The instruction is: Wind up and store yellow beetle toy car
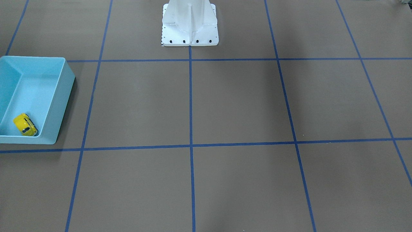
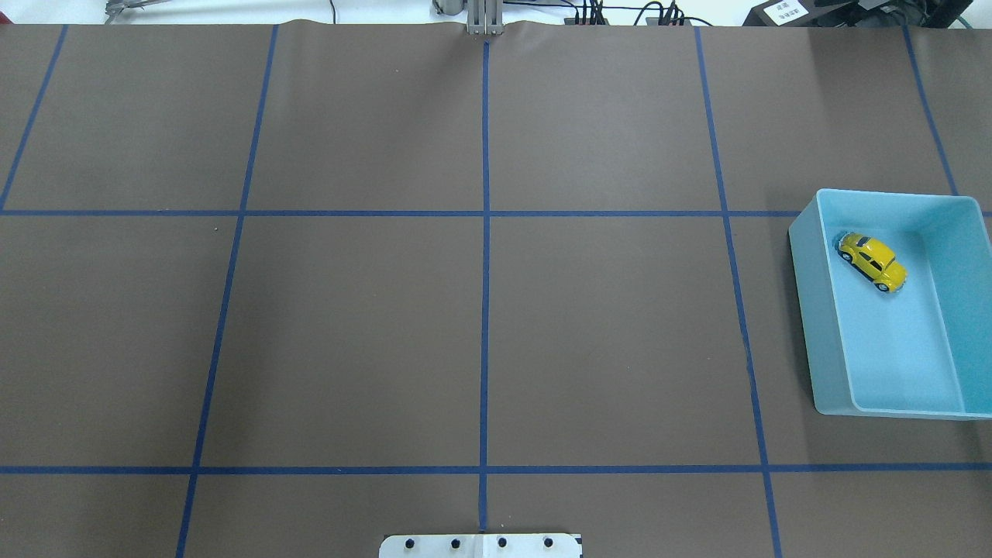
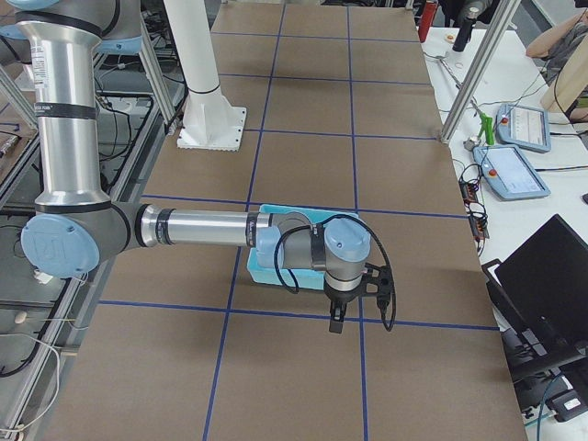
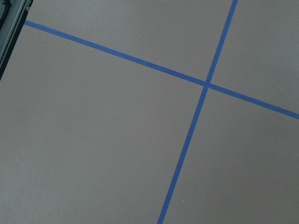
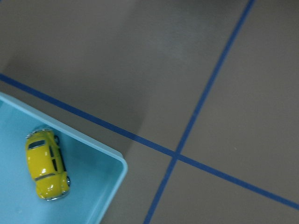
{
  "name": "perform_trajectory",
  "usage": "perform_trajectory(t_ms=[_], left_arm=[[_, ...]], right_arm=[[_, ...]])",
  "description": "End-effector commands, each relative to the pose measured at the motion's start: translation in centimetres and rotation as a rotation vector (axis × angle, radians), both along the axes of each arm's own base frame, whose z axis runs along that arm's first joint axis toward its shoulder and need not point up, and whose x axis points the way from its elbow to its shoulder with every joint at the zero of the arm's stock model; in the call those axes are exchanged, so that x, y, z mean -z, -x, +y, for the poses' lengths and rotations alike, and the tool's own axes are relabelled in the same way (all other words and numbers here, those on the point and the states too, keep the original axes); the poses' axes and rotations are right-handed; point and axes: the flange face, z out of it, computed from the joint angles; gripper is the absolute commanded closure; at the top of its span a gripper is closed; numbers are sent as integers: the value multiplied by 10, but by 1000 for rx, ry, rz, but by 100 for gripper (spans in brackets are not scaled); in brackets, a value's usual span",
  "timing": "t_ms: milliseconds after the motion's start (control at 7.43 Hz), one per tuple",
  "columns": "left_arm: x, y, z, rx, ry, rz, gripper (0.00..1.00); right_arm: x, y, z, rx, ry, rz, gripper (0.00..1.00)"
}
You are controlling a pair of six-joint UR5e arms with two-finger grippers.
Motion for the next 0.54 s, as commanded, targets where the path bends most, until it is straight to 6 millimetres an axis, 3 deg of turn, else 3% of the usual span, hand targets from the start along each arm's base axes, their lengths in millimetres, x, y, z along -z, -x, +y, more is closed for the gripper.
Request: perform_trajectory(t_ms=[0,404], left_arm=[[1,0,-1,1,-2,0,0],[3,0,-2,4,-3,1,0]], right_arm=[[-2,0,6,3,-3,-2,0],[2,1,9,3,-8,-7,0]])
